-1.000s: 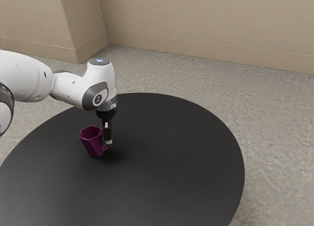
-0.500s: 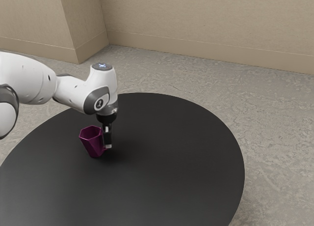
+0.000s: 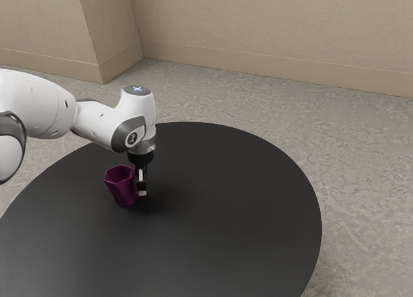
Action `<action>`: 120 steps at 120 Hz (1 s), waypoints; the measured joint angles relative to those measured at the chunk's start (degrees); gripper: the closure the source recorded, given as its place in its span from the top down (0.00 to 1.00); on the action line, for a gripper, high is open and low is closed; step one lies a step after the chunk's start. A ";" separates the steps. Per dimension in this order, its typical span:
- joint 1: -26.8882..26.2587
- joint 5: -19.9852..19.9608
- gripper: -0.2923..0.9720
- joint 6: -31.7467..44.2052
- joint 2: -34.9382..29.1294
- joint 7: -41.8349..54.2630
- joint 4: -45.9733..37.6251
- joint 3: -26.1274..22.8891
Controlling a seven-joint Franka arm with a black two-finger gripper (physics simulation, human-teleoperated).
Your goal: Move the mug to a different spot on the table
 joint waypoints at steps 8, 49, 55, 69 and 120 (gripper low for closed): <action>-0.50 1.03 0.38 -0.59 0.17 0.31 0.11 0.01; -3.69 8.72 0.24 -7.80 0.27 1.49 3.47 0.14; -4.53 9.83 0.23 -9.58 0.27 1.61 3.79 0.16; -6.41 11.23 0.22 -13.64 0.35 1.71 5.22 0.16; -13.67 12.08 0.21 -21.64 1.51 1.73 7.60 0.11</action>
